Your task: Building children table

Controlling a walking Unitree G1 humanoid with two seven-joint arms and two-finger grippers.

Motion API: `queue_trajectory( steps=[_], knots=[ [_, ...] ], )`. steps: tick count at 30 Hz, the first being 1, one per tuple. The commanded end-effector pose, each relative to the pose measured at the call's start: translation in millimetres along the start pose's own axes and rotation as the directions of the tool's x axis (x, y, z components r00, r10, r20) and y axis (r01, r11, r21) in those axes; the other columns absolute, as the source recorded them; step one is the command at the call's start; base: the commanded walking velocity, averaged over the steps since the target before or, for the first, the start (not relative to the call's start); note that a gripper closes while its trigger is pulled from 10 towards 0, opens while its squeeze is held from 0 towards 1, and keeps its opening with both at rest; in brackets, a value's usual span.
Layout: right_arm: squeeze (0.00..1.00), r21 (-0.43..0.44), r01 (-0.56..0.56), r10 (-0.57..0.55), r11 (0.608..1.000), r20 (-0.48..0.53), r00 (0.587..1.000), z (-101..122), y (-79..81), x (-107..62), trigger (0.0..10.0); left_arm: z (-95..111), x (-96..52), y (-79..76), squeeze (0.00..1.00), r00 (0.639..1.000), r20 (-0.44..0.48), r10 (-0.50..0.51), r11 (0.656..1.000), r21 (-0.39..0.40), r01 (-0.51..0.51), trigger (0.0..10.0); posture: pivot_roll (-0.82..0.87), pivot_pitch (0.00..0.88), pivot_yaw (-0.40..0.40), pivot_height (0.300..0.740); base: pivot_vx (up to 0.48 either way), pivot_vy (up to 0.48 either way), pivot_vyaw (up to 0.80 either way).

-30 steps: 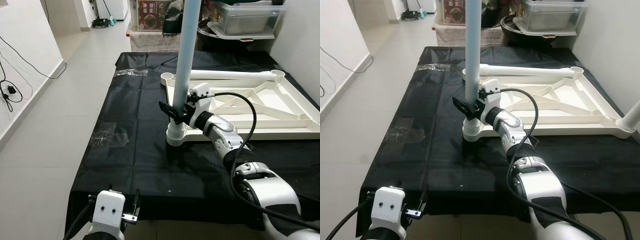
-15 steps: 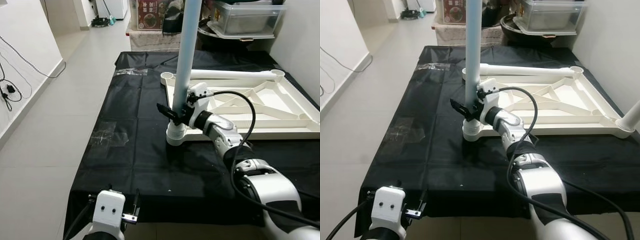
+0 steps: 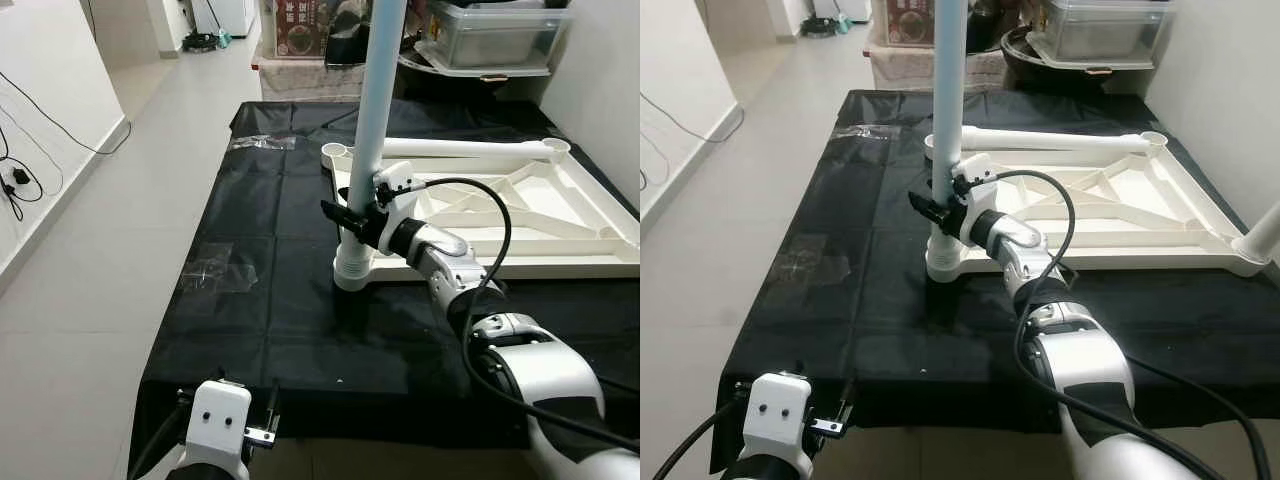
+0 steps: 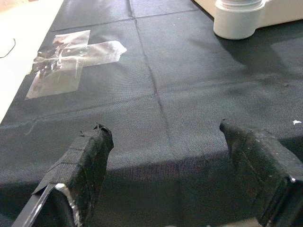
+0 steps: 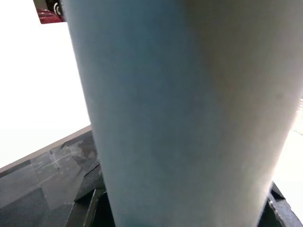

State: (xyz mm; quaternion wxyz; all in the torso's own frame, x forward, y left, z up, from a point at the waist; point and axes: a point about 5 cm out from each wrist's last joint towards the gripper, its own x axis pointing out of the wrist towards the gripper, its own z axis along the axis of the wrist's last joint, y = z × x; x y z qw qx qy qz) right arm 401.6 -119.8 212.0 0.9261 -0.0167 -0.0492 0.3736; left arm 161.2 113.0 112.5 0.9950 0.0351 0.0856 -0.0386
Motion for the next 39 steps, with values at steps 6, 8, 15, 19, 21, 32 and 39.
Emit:
queue_trajectory(
  steps=[6, 8, 15, 19, 21, 32, 39],
  knots=[
    [0.0, 0.02, -0.01, 0.01, 1.0, -0.005, 1.0, -5.4, 3.6, 0.9, 0.0, 1.1, -2.7, -1.5, 0.0, 1.0, -0.001, -0.004, 1.0, 0.005, 0.004, 10.0, 0.1, 0.121, -0.033, 0.74, 0.0, 0.0, 0.0],
    [0.0, 0.018, -0.002, 0.003, 1.0, -0.007, 1.0, -7.9, 4.3, 0.4, 0.0, 1.1, -2.9, -1.6, 0.0, 1.0, 0.0, -0.004, 1.0, 0.005, 0.004, 10.0, 0.1, 0.121, -0.033, 0.74, 0.0, 0.0, 0.0],
    [0.0, -0.064, 0.315, -0.318, 0.947, -0.036, 0.948, -27.3, -4.3, -8.9, 0.0, 1.8, 0.2, 4.3, 0.0, 1.0, 0.005, 0.018, 1.0, -0.008, -0.018, 10.0, 0.09, 0.108, -0.028, 0.74, 0.0, 0.0, 0.0],
    [0.0, -0.089, 0.432, -0.437, 0.897, -0.041, 0.899, -32.6, -7.4, -13.0, 0.0, 1.4, 0.8, 3.8, 0.0, 1.0, 0.005, 0.013, 1.0, -0.004, -0.013, 10.0, 0.09, 0.104, -0.024, 0.74, 0.0, 0.0, 0.0],
    [0.0, -0.073, 0.556, -0.56, 0.828, -0.054, 0.827, -39.9, -6.3, -16.2, 0.0, 1.2, 1.4, 3.8, 0.0, 1.0, 0.006, 0.009, 1.0, 0.0, -0.009, 10.0, 0.09, 0.103, -0.023, 0.74, 0.0, 0.0, 0.0],
    [0.0, 0.02, 0.918, -0.899, 0.395, -0.197, 0.391, -46.8, 32.9, -6.2, 0.0, 1.9, 4.8, 4.5, 0.0, 1.0, 0.013, 0.009, 1.0, 0.012, -0.009, 10.0, 0.09, 0.106, -0.02, 0.74, 0.0, 0.0, 0.0],
    [0.0, 0.109, 0.966, -0.933, 0.235, -0.255, 0.255, -40.6, 74.7, 14.7, 0.0, 2.3, 5.6, 4.3, 0.0, 1.0, 0.016, 0.004, 1.0, 0.019, -0.004, 10.0, 0.09, 0.106, -0.021, 0.74, 0.0, 0.0, 0.0]
  ],
)
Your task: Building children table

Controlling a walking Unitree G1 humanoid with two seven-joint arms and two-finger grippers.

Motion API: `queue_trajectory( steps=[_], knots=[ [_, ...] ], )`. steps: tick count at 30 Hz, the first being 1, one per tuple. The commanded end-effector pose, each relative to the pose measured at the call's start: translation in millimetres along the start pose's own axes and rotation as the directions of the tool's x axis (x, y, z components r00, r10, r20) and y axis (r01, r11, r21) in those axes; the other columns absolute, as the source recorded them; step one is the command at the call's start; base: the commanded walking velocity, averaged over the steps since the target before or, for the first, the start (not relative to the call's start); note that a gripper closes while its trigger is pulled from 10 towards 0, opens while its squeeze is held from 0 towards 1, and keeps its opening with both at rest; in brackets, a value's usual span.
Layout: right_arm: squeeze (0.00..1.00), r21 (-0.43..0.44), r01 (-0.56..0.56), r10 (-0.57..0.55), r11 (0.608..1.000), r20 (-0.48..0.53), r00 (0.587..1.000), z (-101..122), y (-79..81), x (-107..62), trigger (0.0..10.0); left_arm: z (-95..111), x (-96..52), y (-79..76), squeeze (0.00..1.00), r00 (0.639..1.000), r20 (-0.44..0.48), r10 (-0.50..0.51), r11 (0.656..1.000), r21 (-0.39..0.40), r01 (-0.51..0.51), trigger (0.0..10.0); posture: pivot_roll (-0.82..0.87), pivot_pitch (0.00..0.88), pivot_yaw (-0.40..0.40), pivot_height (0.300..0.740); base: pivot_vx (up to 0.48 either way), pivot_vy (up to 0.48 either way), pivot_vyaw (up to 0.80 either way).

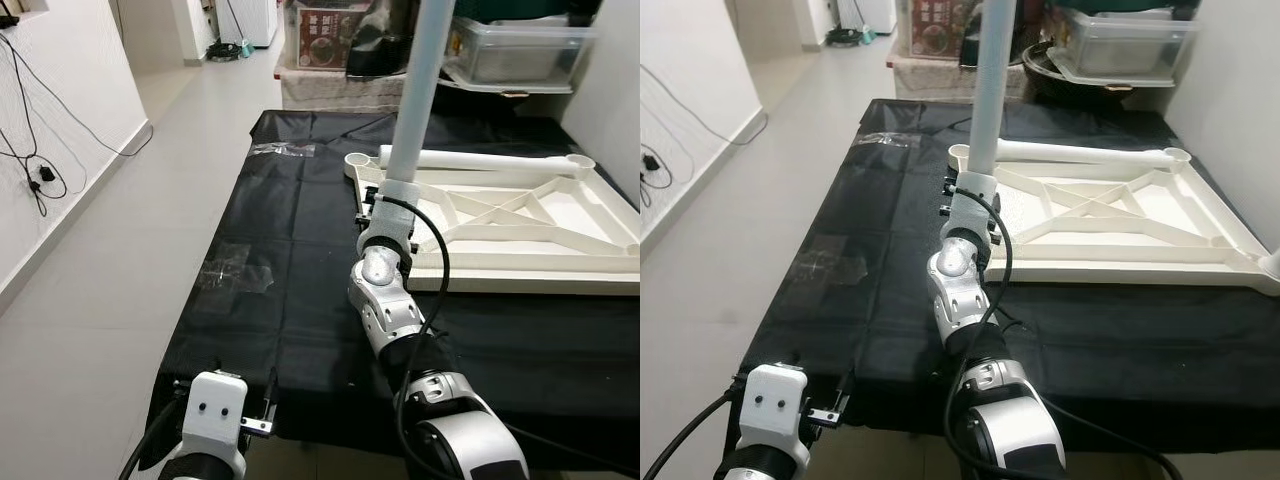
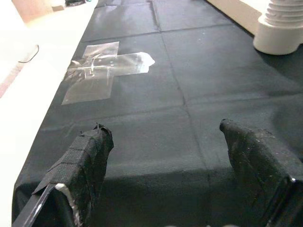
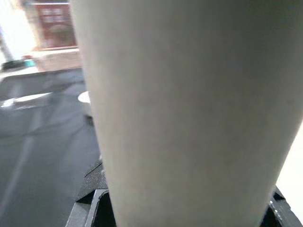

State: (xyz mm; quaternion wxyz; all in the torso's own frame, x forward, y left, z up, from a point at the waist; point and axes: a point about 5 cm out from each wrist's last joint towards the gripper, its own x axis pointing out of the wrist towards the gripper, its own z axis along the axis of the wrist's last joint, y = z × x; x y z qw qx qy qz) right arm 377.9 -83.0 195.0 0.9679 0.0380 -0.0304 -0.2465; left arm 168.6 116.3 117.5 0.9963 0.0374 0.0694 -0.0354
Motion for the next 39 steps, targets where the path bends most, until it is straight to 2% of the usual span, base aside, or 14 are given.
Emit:
queue_trajectory(
  steps=[1, 6, 12, 13, 18, 19, 27, 28, 29, 30, 34, 35, 37, 39],
  knots=[
    [0.0, 0.079, 0.059, -0.042, 0.995, -0.207, 0.977, -27.7, 15.4, -25.8, 0.0, -3.6, -0.7, 0.0, 0.0, 1.0, -0.016, -0.004, 1.0, 0.014, 0.004, 10.0, 0.09, 0.106, -0.021, 0.74, 0.0, 0.0, 0.0],
    [0.0, 0.099, 0.114, -0.087, 0.989, -0.246, 0.965, -20.9, 22.6, -40.2, 0.0, -3.4, -0.7, -0.5, 0.0, 1.0, -0.016, -0.005, 1.0, 0.017, 0.005, 10.0, 0.11, 0.111, -0.019, 0.74, 0.0, 0.0, 0.0],
    [0.0, 0.095, 0.098, -0.073, 0.991, -0.243, 0.967, -18.1, 24.4, -43.3, 0.0, -3.7, -0.6, -1.1, 0.0, 1.0, -0.017, -0.011, 1.0, 0.021, 0.011, 10.0, 0.11, 0.111, -0.019, 0.74, 0.0, 0.0, 0.0],
    [0.0, 0.096, 0.032, -0.008, 0.995, -0.24, 0.971, -20.7, 27.1, -44.9, 10.0, -3.5, -0.3, -1.2, 0.0, 1.0, -0.017, -0.015, 1.0, 0.024, 0.015, 10.0, 0.1, 0.117, -0.015, 0.74, 0.0, 0.0, 0.0],
    [0.0, 0.028, -0.063, 0.068, 0.998, -0.232, 0.97, -27.6, 25.6, -44.4, 10.0, -3.6, -0.4, -1.1, 0.0, 1.0, -0.017, -0.015, 1.0, 0.025, 0.016, 10.0, 0.1, 0.116, -0.016, 0.74, 0.0, 0.0, 0.0],
    [1.0, 0.006, -0.077, 0.076, 0.997, -0.219, 0.973, -28.9, 22.0, -43.4, 10.0, -3.9, -0.5, -0.7, 0.0, 1.0, -0.017, -0.014, 1.0, 0.026, 0.015, 10.0, 0.1, 0.116, -0.014, 0.74, 0.0, 0.0, 0.0],
    [1.0, -0.023, -0.121, 0.114, 0.992, -0.192, 0.975, -29.4, 11.8, -35.5, 10.0, -3.7, 0.1, -0.9, 0.0, 1.0, -0.016, -0.017, 0.999, 0.03, 0.018, 10.0, 0.1, 0.116, -0.014, 0.74, 0.0, 0.0, 0.0],
    [0.08, -0.029, -0.132, 0.124, 0.991, -0.197, 0.972, -31.0, 9.8, -33.6, 10.0, -3.5, 0.1, -1.0, 0.0, 1.0, -0.015, -0.018, 0.999, 0.031, 0.018, 10.0, 0.1, 0.116, -0.014, 0.74, 0.0, 0.0, 0.0],
    [0.08, -0.029, -0.133, 0.124, 0.991, -0.2, 0.972, -31.8, 8.9, -33.0, 10.0, -3.5, 0.2, -1.0, 0.0, 1.0, -0.014, -0.018, 0.999, 0.031, 0.019, 10.0, 0.1, 0.116, -0.014, 0.74, 0.0, 0.0, 0.0],
    [0.0, -0.028, -0.141, 0.133, 0.99, -0.203, 0.97, -32.6, 8.0, -32.0, 10.0, -3.4, 0.2, -1.0, 0.0, 1.0, -0.014, -0.018, 0.999, 0.032, 0.018, 10.0, 0.1, 0.116, -0.014, 0.74, 0.0, 0.0, 0.0],
    [0.0, -0.007, -0.171, 0.166, 0.985, -0.198, 0.966, -32.7, 7.7, -30.4, 10.0, -3.3, 0.2, -1.0, 0.0, 1.0, -0.013, -0.018, 0.999, 0.033, 0.019, 10.0, 0.1, 0.116, -0.014, 0.74, 0.0, 0.0, 0.0],
    [0.0, 0.017, -0.169, 0.168, 0.985, -0.249, 0.954, -39.3, 5.4, -28.6, 0.0, -3.1, 0.2, -1.1, 0.0, 1.0, -0.012, -0.019, 0.999, 0.035, 0.019, 10.0, 0.1, 0.116, -0.014, 0.74, 0.0, 0.0, 0.0],
    [0.0, 0.033, -0.143, 0.146, 0.989, -0.329, 0.933, -49.4, -1.7, -21.5, 0.0, -2.5, 0.4, -1.6, 0.0, 1.0, -0.008, -0.021, 0.999, 0.038, 0.021, 10.0, 0.09, 0.116, -0.015, 0.74, 0.0, 0.0, 0.0],
    [0.0, 0.028, -0.14, 0.141, 0.99, -0.341, 0.929, -50.2, -4.7, -16.8, 0.0, -2.3, 0.5, -1.9, 0.0, 1.0, -0.007, -0.022, 0.999, 0.039, 0.022, 10.0, 0.09, 0.116, -0.015, 0.74, 0.0, 0.0, 0.0]
  ],
)
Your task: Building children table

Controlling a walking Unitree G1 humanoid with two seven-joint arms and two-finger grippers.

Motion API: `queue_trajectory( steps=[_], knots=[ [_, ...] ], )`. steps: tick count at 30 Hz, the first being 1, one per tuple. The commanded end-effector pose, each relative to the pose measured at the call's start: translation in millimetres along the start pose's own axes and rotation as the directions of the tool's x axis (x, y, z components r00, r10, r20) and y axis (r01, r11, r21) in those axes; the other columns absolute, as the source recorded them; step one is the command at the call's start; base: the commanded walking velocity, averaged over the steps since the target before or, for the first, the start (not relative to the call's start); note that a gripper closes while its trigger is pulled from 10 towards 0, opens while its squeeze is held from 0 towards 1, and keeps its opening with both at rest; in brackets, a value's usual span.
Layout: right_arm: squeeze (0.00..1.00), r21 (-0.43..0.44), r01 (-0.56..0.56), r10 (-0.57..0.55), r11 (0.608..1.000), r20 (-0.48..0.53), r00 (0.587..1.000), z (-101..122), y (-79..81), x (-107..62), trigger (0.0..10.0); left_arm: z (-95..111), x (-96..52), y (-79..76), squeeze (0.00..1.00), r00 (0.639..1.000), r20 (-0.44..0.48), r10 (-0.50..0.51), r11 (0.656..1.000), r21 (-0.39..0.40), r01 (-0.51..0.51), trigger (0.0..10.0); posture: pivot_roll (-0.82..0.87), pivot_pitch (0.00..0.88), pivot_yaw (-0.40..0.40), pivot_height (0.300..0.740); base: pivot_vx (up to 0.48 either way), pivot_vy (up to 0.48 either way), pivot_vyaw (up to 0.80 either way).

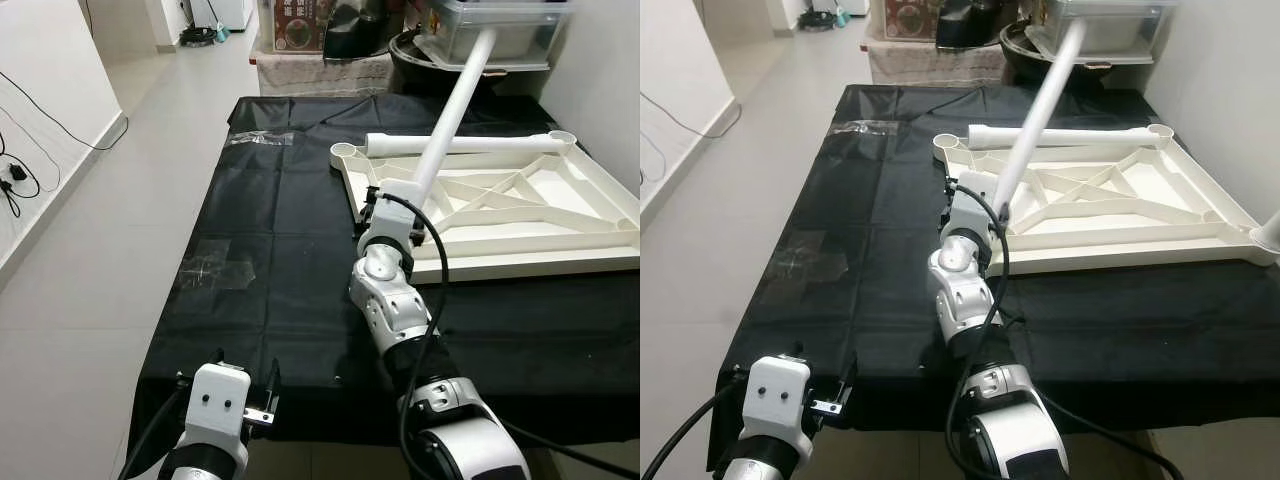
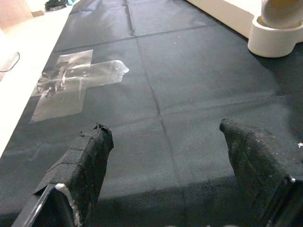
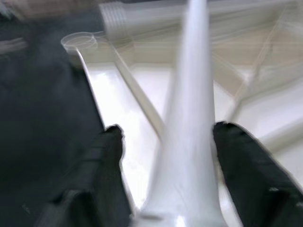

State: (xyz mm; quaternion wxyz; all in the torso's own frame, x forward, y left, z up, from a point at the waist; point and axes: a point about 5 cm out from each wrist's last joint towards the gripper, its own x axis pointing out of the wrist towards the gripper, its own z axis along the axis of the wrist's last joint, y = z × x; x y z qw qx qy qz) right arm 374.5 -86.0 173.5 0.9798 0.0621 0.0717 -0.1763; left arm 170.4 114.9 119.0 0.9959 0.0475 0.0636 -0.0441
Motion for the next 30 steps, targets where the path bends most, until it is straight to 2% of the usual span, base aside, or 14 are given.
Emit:
queue_trajectory(
  steps=[1, 4, 6, 8, 13, 14, 15, 16, 17, 20, 27, 28, 29, 30],
  knots=[
    [0.0, -0.016, -0.014, 0.012, 1.0, -0.104, 0.995, -27.0, -0.3, -3.3, 0.0, -4.1, -1.1, -1.0, 0.0, 1.0, -0.018, -0.008, 1.0, 0.018, 0.008, 10.0, 0.09, 0.116, -0.015, 0.74, 0.0, 0.0, 0.0],
    [0.0, -0.022, -0.012, 0.01, 1.0, -0.079, 0.997, -21.5, -2.9, 0.2, 0.0, -4.3, -1.1, -1.2, 0.0, 1.0, -0.018, -0.009, 1.0, 0.018, 0.009, 10.0, 0.09, 0.116, -0.015, 0.74, 0.0, 0.0, 0.0],
    [0.0, -0.05, -0.045, 0.047, 0.998, 0.033, 0.998, -2.1, -2.0, 4.1, 0.0, -4.8, -0.5, -1.5, 0.0, 1.0, -0.019, -0.012, 1.0, 0.021, 0.012, 10.0, 0.09, 0.106, -0.016, 0.74, 0.0, 0.0, 0.0],
    [0.0, -0.057, -0.052, 0.058, 0.997, 0.1, 0.993, 10.1, 0.3, 3.5, 0.0, -5.1, -0.2, -1.3, 0.0, 1.0, -0.018, -0.013, 1.0, 0.023, 0.013, 10.0, 0.09, 0.104, -0.015, 0.74, 0.0, 0.0, 0.0],
    [0.0, -0.051, -0.103, 0.109, 0.993, 0.149, 0.983, 19.4, 9.5, -2.2, 0.0, -5.7, 0.2, -1.1, 0.0, 1.0, -0.018, -0.012, 1.0, 0.028, 0.013, 10.0, 0.09, 0.095, -0.013, 0.74, 0.0, 0.0, 0.0],
    [0.0, -0.043, -0.127, 0.133, 0.991, 0.155, 0.979, 21.5, 13.0, -3.6, 9.3, -6.1, 0.5, -1.0, 0.0, 1.0, -0.019, -0.012, 1.0, 0.029, 0.012, 10.0, 0.09, 0.09, -0.012, 0.74, 0.0, 0.0, 0.0],
    [0.0, -0.036, -0.146, 0.15, 0.989, 0.158, 0.976, 22.8, 15.3, -4.4, 9.3, -6.4, 0.7, -0.8, 0.0, 1.0, -0.019, -0.011, 0.999, 0.029, 0.012, 10.0, 0.09, 0.09, -0.012, 0.74, 0.0, 0.0, 0.0],
    [0.0, -0.031, -0.146, 0.149, 0.989, 0.17, 0.974, 25.3, 15.8, -4.5, 10.0, -6.6, 1.0, -0.7, 0.0, 1.0, -0.019, -0.011, 0.999, 0.03, 0.012, 10.0, 0.09, 0.085, -0.011, 0.74, 0.0, 0.0, 0.0],
    [1.0, -0.023, -0.176, 0.178, 0.984, 0.18, 0.968, 28.2, 18.4, -5.0, 10.0, -6.9, 1.3, -0.6, 0.0, 1.0, -0.02, -0.012, 0.999, 0.031, 0.013, 10.0, 0.09, 0.085, -0.011, 0.74, 0.0, 0.0, 0.0],
    [1.0, -0.024, -0.187, 0.188, 0.982, 0.214, 0.959, 39.8, 20.3, -2.4, 10.0, -7.7, 2.1, -0.8, 0.0, 1.0, -0.021, -0.015, 0.999, 0.032, 0.016, 10.0, 0.08, 0.079, -0.01, 0.74, 0.0, 0.0, 0.0],
    [1.0, -0.036, -0.174, 0.178, 0.984, 0.214, 0.961, 50.1, 21.0, 5.9, 10.0, -8.2, 2.6, -1.7, 0.0, 1.0, -0.023, -0.018, 0.999, 0.03, 0.019, 10.0, 0.08, 0.075, -0.015, 0.74, 0.0, 0.0, 0.0],
    [1.0, -0.039, -0.166, 0.17, 0.985, 0.193, 0.966, 57.4, 21.4, 13.3, 10.0, -8.3, 2.5, -2.4, 0.0, 0.999, -0.025, -0.02, 0.999, 0.028, 0.02, 10.0, 0.08, 0.076, -0.018, 0.74, 0.0, 0.0, 0.0],
    [0.09, -0.085, -0.139, 0.152, 0.987, 0.174, 0.973, 64.6, 20.7, 20.3, 10.0, -8.0, 1.8, -3.5, 0.0, 0.999, -0.028, -0.02, 1.0, 0.022, 0.02, 10.0, 0.08, 0.084, -0.025, 0.74, 0.0, 0.0, 0.0],
    [0.0, -0.093, -0.122, 0.134, 0.988, 0.138, 0.981, 69.1, 19.1, 25.7, 10.0, -7.4, 1.1, -4.3, 0.0, 0.999, -0.03, -0.02, 1.0, 0.018, 0.021, 10.0, 0.08, 0.087, -0.026, 0.74, 0.0, 0.0, 0.0]
  ],
)
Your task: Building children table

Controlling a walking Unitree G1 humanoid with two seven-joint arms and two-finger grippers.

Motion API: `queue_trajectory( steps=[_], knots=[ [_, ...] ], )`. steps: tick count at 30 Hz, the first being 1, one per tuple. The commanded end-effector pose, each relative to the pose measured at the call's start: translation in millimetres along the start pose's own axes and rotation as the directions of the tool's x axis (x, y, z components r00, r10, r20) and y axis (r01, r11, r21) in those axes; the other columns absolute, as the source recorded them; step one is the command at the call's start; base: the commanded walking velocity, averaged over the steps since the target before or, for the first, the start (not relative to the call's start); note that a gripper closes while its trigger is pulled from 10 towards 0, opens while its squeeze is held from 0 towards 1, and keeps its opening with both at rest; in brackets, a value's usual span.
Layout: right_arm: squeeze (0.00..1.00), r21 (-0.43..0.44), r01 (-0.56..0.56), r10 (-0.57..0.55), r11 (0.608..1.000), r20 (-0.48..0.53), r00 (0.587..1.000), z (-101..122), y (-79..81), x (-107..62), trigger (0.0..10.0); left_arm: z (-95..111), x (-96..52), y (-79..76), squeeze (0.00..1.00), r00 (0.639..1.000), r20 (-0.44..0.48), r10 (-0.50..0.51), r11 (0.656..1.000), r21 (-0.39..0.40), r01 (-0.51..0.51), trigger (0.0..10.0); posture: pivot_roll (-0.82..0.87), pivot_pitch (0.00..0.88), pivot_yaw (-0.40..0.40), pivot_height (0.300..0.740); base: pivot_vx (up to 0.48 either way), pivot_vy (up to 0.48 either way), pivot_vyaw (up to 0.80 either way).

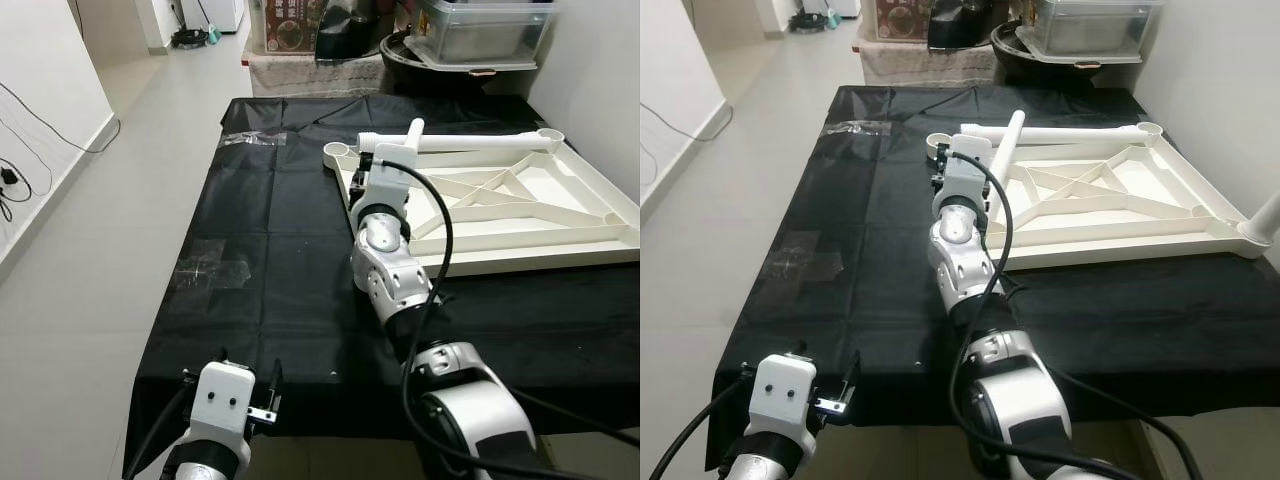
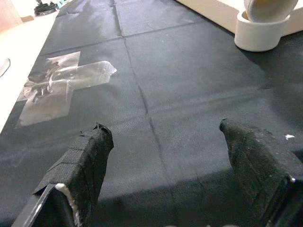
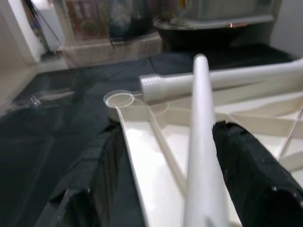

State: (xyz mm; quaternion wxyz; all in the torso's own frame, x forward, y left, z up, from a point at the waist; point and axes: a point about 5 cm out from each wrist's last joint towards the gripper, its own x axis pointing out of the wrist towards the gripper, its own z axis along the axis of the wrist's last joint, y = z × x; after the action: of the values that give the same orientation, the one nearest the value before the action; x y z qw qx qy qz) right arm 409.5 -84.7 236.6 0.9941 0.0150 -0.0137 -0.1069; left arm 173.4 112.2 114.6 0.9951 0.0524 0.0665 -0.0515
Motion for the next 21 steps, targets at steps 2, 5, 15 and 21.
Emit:
queue_trajectory(
  steps=[2, 5, 15, 21],
  knots=[
    [0.0, -0.051, 0.029, -0.033, 0.998, -0.078, 0.996, 4.8, -4.3, 8.8, 10.0, -3.0, -3.6, -2.5, 0.0, 1.0, -0.026, -0.006, 1.0, 0.003, 0.006, 10.0, 0.08, 0.097, -0.032, 0.74, 0.0, 0.0, 0.0],
    [0.0, -0.075, 0.059, -0.072, 0.995, -0.184, 0.98, 2.8, -9.7, 12.5, 10.0, -2.5, -6.8, -5.0, 0.0, 0.999, -0.034, -0.009, 1.0, -0.009, 0.008, 10.0, 0.08, 0.114, -0.038, 0.74, 0.0, 0.0, 0.0],
    [0.0, -0.031, 0.039, -0.048, 0.999, -0.397, 0.917, -18.7, -12.0, 9.7, 10.0, 0.3, -16.2, -13.9, 0.0, 0.999, -0.045, -0.022, 0.999, -0.042, 0.02, 10.0, 0.07, 0.172, -0.053, 0.74, 0.0, 0.0, 0.0],
    [0.0, -0.037, 0.032, -0.045, 0.999, -0.432, 0.901, -22.5, -11.1, 8.0, 10.0, 1.3, -18.0, -15.6, 0.0, 0.999, -0.048, -0.023, 0.998, -0.052, 0.02, 10.0, 0.06, 0.187, -0.056, 0.74, 0.0, 0.0, 0.0]
  ],
)
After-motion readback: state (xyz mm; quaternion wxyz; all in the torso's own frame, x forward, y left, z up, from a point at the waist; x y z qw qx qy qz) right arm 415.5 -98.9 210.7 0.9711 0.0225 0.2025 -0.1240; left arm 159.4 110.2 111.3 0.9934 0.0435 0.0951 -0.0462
